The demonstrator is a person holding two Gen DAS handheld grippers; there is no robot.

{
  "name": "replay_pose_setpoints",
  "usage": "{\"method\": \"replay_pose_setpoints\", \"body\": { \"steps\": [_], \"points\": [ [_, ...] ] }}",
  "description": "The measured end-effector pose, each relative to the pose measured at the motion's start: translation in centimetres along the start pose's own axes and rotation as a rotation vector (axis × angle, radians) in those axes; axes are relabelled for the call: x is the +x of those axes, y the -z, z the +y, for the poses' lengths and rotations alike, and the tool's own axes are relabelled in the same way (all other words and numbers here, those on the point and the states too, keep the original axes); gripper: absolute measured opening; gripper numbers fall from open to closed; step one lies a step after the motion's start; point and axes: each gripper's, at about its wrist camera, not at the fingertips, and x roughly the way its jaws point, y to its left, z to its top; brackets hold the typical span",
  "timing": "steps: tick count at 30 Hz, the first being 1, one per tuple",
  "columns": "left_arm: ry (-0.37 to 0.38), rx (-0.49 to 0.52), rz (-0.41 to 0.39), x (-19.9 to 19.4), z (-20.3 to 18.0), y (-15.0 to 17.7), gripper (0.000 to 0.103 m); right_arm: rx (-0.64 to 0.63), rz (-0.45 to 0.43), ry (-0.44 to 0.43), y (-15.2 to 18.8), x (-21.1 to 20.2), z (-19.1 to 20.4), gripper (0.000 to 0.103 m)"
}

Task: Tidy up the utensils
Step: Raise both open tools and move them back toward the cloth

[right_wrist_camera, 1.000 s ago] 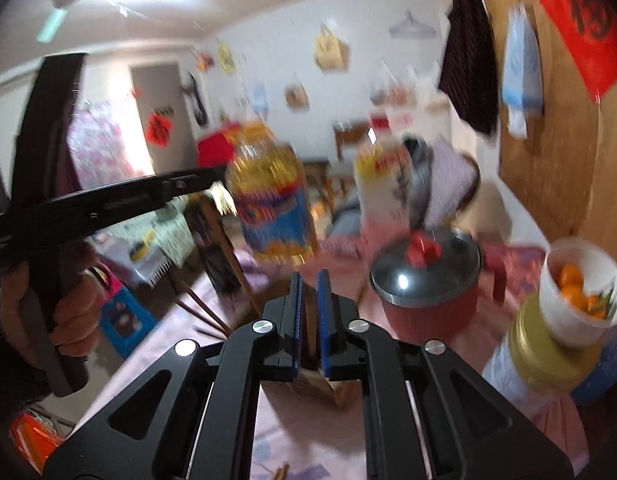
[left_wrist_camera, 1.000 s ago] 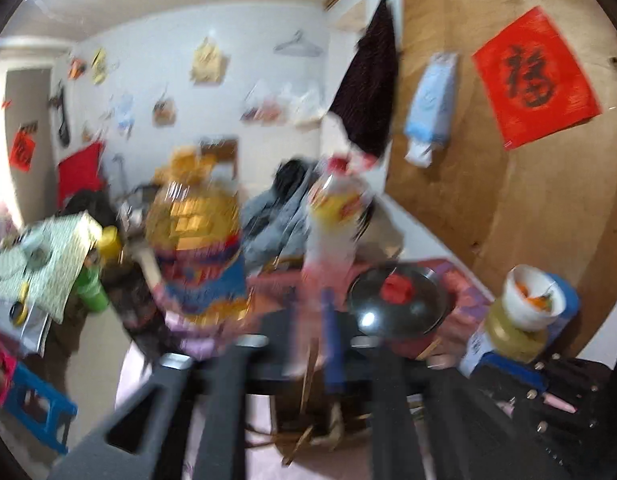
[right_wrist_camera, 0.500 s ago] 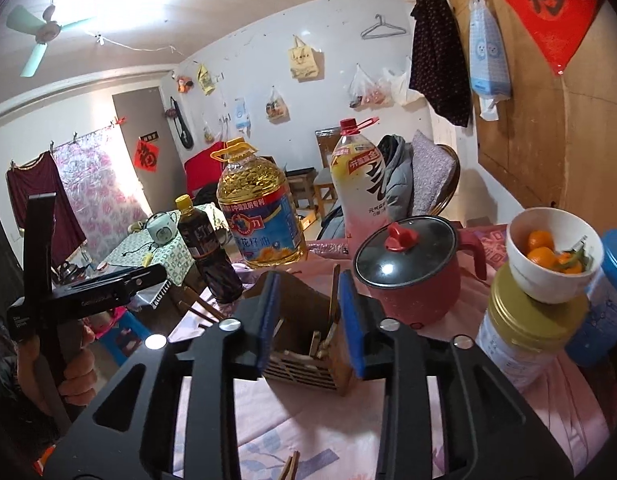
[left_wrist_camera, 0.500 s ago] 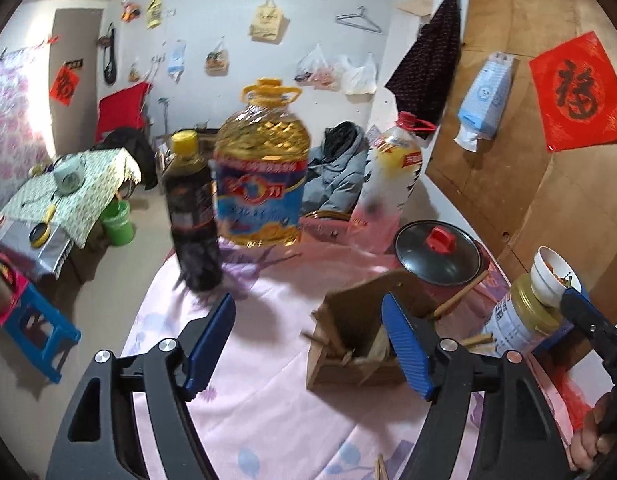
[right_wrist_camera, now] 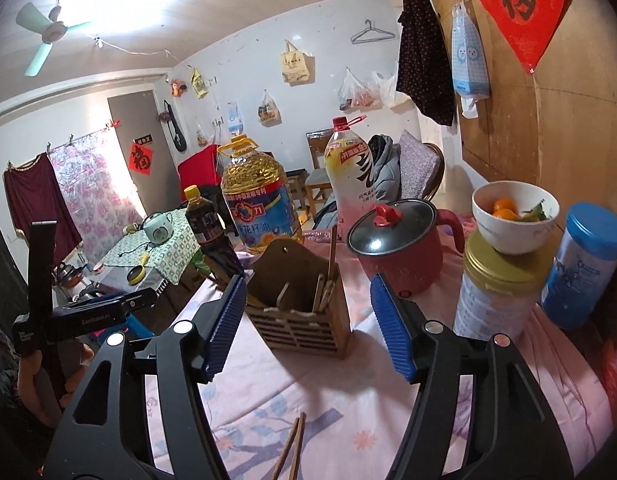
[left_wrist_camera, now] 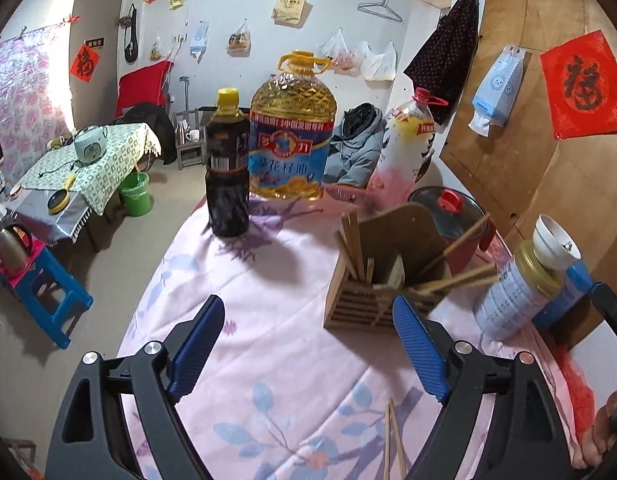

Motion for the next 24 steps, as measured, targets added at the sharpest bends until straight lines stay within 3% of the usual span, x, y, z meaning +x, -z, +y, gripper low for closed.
{"method": "replay_pose_setpoints", "body": {
  "steps": [6, 13, 20, 24],
  "points": [
    [-0.004, -0.008, 0.033, -0.7, 0.4, 2.5, 0.085, -0.008, 0.020, 0.007, 1.6, -1.1, 0.3, 0.064],
    [-0.036, 0.003, 0.097, -0.4, 0.5, 6.4, 0.090, -0.025, 0.079, 0.028, 5.1, -1.6, 0.5, 0.076],
    [-0.080, 0.039, 0.251, 1.1, 1.4, 14.0, 0.092, -0.057, 0.316, 0.098, 14.7, -0.5, -0.4, 0.079],
    [-0.086, 0.038, 0.317, 1.3, 2.0, 17.3, 0.092, -0.048, 0.412, 0.104, 17.5, -0.2, -0.9, 0.079]
  ]
}}
